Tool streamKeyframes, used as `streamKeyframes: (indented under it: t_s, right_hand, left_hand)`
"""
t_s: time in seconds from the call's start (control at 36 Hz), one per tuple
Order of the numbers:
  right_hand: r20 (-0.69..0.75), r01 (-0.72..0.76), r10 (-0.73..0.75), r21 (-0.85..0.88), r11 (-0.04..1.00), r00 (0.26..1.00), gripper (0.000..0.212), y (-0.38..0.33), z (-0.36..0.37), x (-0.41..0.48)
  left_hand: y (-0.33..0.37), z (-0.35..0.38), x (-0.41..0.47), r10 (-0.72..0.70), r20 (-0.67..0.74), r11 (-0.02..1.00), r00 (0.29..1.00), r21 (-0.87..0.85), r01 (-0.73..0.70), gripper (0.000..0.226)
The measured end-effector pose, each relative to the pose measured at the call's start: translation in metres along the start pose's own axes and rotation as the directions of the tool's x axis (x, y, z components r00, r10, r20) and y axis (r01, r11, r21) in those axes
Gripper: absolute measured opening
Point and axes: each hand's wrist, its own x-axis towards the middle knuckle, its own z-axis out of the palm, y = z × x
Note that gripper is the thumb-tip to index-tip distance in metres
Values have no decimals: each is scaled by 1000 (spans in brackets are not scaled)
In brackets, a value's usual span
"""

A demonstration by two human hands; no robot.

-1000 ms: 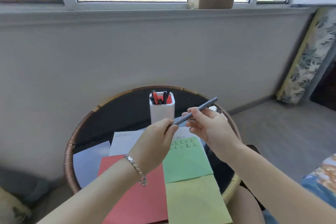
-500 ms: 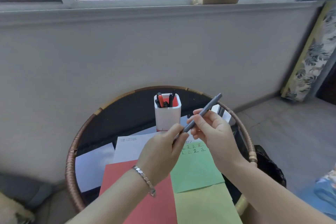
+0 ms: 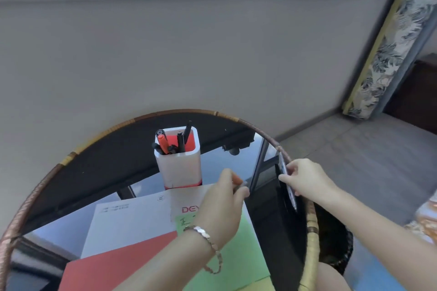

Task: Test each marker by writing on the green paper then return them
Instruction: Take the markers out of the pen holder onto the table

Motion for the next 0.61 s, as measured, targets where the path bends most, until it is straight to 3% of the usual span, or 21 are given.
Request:
streamKeyframes:
  t_s: [0.11, 0.25, 0.42, 0.61]
  right_hand:
    - [-58, -2, -2, -53, 999, 998, 25, 11, 10, 5]
    - [-94, 11, -9, 24, 1000, 996, 25, 18, 8, 3]
    - [-83, 40, -40, -4, 999, 996, 26, 23, 4, 3]
    - [-79, 314, -312, 1, 950, 947, 19, -18, -3, -13]
  left_hand:
    - [8, 42, 34, -30, 65, 976, 997, 215, 15, 13]
    - [14, 77, 63, -29, 133, 913, 991, 407, -28, 24]
    - [17, 81, 68, 17, 182, 914, 983, 395, -89, 26]
    - [4, 10, 30, 166, 101, 926, 981, 326, -190, 22]
